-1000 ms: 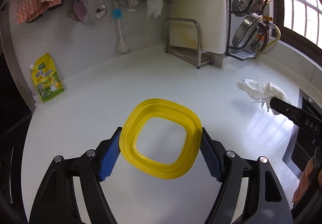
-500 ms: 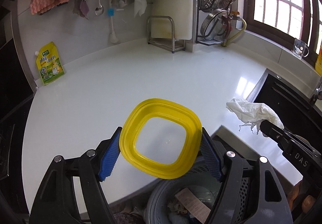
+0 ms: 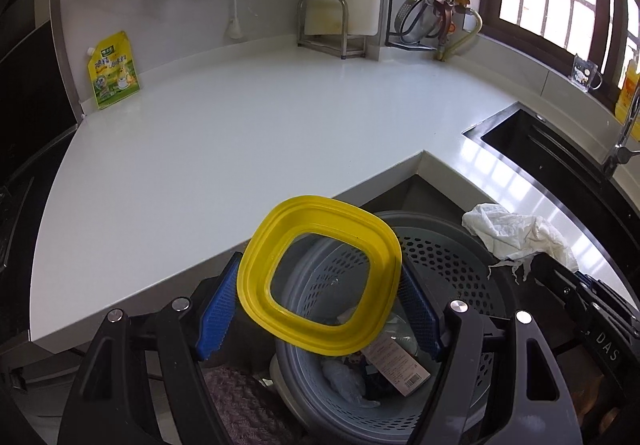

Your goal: Collect trash

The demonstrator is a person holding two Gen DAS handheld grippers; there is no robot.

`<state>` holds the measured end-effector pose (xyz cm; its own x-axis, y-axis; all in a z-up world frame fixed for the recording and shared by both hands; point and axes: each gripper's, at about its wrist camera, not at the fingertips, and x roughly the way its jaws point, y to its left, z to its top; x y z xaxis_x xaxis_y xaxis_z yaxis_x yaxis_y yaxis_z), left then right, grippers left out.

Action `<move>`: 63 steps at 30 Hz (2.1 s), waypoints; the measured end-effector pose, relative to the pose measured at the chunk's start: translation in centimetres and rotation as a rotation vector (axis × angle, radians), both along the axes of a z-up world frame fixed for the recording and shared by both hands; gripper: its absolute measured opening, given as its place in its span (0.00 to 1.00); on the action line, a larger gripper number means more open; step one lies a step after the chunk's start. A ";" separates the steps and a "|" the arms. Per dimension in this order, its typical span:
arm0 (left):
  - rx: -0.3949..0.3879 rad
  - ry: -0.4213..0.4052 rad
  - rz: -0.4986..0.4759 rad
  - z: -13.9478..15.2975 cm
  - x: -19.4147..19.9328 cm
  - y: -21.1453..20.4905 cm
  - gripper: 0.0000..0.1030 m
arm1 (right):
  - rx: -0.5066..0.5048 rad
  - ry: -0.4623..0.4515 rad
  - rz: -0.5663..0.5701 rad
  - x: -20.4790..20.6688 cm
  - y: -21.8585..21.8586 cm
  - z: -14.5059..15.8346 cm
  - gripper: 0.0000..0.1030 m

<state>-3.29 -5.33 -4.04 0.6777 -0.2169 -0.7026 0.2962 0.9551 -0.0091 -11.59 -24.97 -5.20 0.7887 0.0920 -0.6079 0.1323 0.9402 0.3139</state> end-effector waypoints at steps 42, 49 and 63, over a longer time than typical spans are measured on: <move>0.038 0.092 0.008 -4.1 -0.4 -0.3 0.82 | 0.013 0.096 0.032 -0.1 1.1 -4.2 0.50; 0.034 0.089 0.021 -4.0 -0.5 0.0 0.88 | 0.017 0.095 0.019 -0.3 0.7 -4.0 0.51; 0.038 0.081 0.021 -3.9 -0.7 0.0 0.88 | 0.026 0.095 0.016 -0.4 0.5 -4.1 0.53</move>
